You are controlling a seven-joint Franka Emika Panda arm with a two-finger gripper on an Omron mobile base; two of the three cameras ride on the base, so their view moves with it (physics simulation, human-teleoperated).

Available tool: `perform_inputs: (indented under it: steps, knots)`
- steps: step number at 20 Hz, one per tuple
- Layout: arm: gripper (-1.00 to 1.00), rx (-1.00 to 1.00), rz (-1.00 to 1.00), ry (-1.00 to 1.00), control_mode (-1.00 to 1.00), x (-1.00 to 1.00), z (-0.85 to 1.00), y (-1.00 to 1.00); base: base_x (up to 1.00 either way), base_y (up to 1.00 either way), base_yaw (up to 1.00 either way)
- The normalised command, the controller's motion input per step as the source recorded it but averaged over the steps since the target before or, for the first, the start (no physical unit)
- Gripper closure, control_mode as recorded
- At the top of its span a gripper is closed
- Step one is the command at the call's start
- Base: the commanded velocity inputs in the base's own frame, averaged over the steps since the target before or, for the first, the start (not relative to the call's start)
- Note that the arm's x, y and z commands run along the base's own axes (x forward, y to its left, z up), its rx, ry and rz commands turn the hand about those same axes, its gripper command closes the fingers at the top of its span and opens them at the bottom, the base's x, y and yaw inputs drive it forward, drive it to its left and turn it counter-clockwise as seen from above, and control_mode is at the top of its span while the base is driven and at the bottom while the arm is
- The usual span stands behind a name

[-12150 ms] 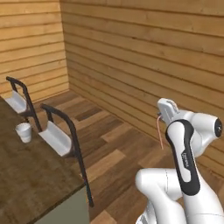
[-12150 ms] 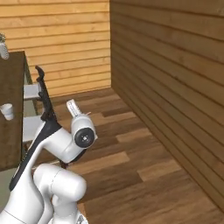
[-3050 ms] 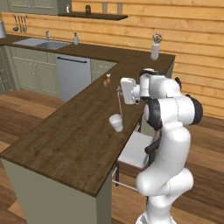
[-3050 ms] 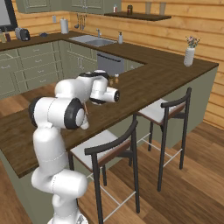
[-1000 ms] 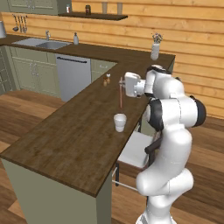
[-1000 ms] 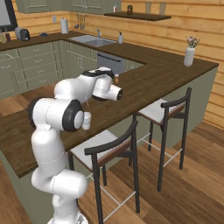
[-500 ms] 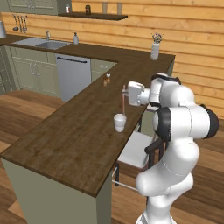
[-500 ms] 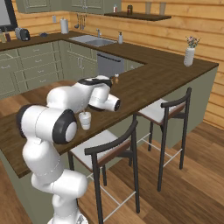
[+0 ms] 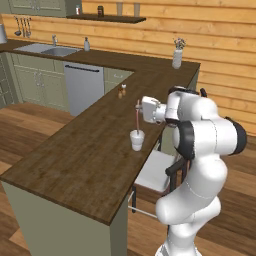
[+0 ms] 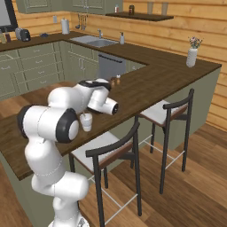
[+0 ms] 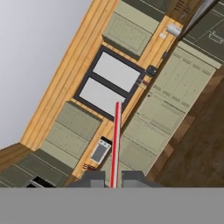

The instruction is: Take a straw from the drawer in front and place it inside the glass cup on the dining counter.

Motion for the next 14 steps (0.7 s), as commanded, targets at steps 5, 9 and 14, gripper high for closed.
perform_inputs:
  steps: [5, 9, 14]
  knots:
    - [1.00, -0.01, 0.00, -0.01, -1.00, 0.09, -0.47, 0.00, 0.00, 0.00, 0.00]
    - [1.00, 0.00, 0.00, 0.00, -1.00, 0.29, -0.28, 0.00, 0.00, 0.00, 0.00]
    - [1.00, -0.01, 0.00, 0.00, -1.00, 0.33, -0.16, -0.02, 0.00, 0.00, 0.00]
